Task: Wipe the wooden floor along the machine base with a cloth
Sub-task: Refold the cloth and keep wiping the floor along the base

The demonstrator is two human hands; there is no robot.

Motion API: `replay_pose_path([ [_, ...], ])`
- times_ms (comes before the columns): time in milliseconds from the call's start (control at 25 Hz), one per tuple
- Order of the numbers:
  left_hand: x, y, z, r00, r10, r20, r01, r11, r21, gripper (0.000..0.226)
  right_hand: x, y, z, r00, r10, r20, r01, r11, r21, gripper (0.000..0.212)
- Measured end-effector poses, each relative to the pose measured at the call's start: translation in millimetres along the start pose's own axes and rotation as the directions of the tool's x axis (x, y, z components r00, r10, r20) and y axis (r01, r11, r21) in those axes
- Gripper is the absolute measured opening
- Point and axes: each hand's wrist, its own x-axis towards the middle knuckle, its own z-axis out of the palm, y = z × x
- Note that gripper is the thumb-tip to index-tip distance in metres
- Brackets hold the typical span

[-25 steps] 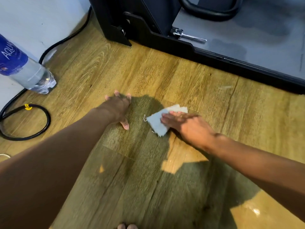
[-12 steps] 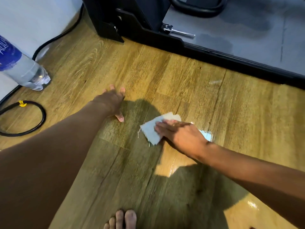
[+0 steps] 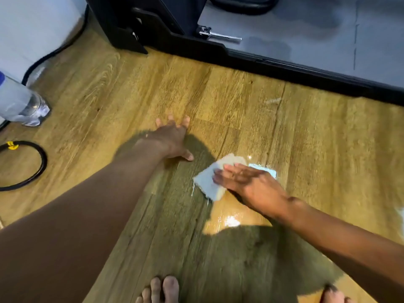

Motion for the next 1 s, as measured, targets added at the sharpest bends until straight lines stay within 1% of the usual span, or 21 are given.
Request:
replay_pose_path([
  [40, 1.0, 4.6, -1.4, 0.999, -0.016, 0.028, 0.015, 0.999, 0.032, 0.119, 14.6, 12.4, -4.0, 0.989, 0.145, -0.020, -0.144, 0.989, 0.033, 0.059],
  [80, 1.2, 8.0, -2.7, 0.998, -0.033, 0.046, 0.030, 0.998, 0.056, 0.120, 21.6, 17.9, -5.8, 0.970, 0.243, 0.000, -0.243, 0.969, 0.043, 0.061],
  [120, 0.5, 10.2, -3.3, 0.997, -0.046, 0.057, 0.042, 0.996, 0.073, 0.121, 19.2, 17.2, -4.5, 0.959, 0.282, 0.013, -0.282, 0.959, 0.038, 0.063],
  [160, 0.3, 11.5, -4.0, 0.997, -0.053, 0.059, 0.048, 0.995, 0.085, 0.121, 11.9, 10.6, -0.2, 0.962, 0.272, 0.008, -0.272, 0.962, 0.015, 0.066],
  [200, 0.4, 12.3, -4.5, 0.997, -0.053, 0.059, 0.048, 0.994, 0.095, 0.122, -0.5, 0.9, 6.2, 0.978, 0.208, -0.006, -0.208, 0.978, -0.006, 0.066],
  [280, 2.2, 15.2, -6.2, 0.996, -0.059, 0.074, 0.051, 0.993, 0.110, 0.123, -25.2, -15.2, 17.6, 0.999, 0.030, -0.039, -0.029, 0.999, 0.030, 0.062],
  [320, 4.5, 17.4, -7.2, 0.994, -0.070, 0.086, 0.059, 0.990, 0.125, 0.125, -26.9, -10.8, 18.6, 0.999, -0.013, -0.032, 0.015, 0.999, 0.041, 0.062],
  [360, 6.8, 19.3, -8.0, 0.991, -0.086, 0.098, 0.071, 0.987, 0.144, 0.126, -17.9, 2.4, 14.8, 1.000, -0.008, -0.027, 0.010, 0.999, 0.051, 0.064],
  [400, 8.7, 22.0, -9.0, 0.988, -0.104, 0.112, 0.086, 0.983, 0.160, 0.126, -1.9, 20.5, 9.0, 0.996, 0.077, -0.035, -0.074, 0.994, 0.074, 0.065],
  [440, 9.8, 25.4, -9.9, 0.985, -0.119, 0.126, 0.097, 0.981, 0.168, 0.127, 18.9, 41.5, -1.5, 0.974, 0.225, -0.031, -0.221, 0.970, 0.101, 0.064],
  [480, 10.9, 28.6, -11.7, 0.983, -0.126, 0.134, 0.102, 0.980, 0.172, 0.128, 38.4, 63.9, -9.9, 0.931, 0.364, -0.035, -0.359, 0.928, 0.104, 0.062],
  [560, 9.5, 31.0, -13.7, 0.983, -0.124, 0.137, 0.098, 0.979, 0.179, 0.128, 58.5, 83.0, -12.3, 0.855, 0.519, 0.002, -0.516, 0.848, 0.121, 0.060],
  [600, 8.3, 30.9, -13.6, 0.983, -0.122, 0.138, 0.097, 0.979, 0.178, 0.128, 57.4, 79.4, -7.0, 0.842, 0.539, -0.003, -0.533, 0.834, 0.145, 0.060],
  [640, 7.8, 30.5, -12.4, 0.983, -0.122, 0.137, 0.097, 0.979, 0.177, 0.129, 49.3, 68.4, -2.0, 0.862, 0.507, -0.022, -0.499, 0.854, 0.148, 0.061],
  [720, 9.6, 30.8, -12.0, 0.984, -0.123, 0.130, 0.099, 0.979, 0.180, 0.130, 24.0, 32.1, 10.4, 0.938, 0.330, -0.108, -0.319, 0.942, 0.108, 0.066],
  [760, 9.5, 31.9, -11.8, 0.983, -0.123, 0.133, 0.099, 0.980, 0.170, 0.130, 13.2, 22.6, 14.6, 0.958, 0.259, -0.123, -0.249, 0.965, 0.087, 0.068],
  [840, 9.0, 33.8, -12.9, 0.984, -0.111, 0.136, 0.091, 0.985, 0.148, 0.131, 19.2, 42.7, 10.3, 0.972, 0.204, -0.115, -0.199, 0.979, 0.051, 0.068],
  [880, 8.5, 33.2, -13.5, 0.985, -0.104, 0.135, 0.084, 0.986, 0.143, 0.131, 34.3, 64.2, 3.4, 0.969, 0.229, -0.095, -0.228, 0.973, 0.016, 0.062],
  [920, 7.9, 32.1, -14.0, 0.986, -0.097, 0.134, 0.078, 0.987, 0.138, 0.131, 52.8, 88.9, -3.5, 0.951, 0.298, -0.079, -0.297, 0.955, 0.022, 0.054],
  [960, 7.5, 32.0, -14.6, 0.987, -0.091, 0.136, 0.073, 0.988, 0.134, 0.131, 69.5, 117.9, -6.0, 0.916, 0.392, -0.084, -0.389, 0.920, 0.054, 0.047],
  [1000, 6.8, 31.9, -15.6, 0.987, -0.085, 0.137, 0.067, 0.989, 0.132, 0.131, 83.3, 144.2, -9.3, 0.856, 0.509, -0.087, -0.499, 0.859, 0.115, 0.043],
])
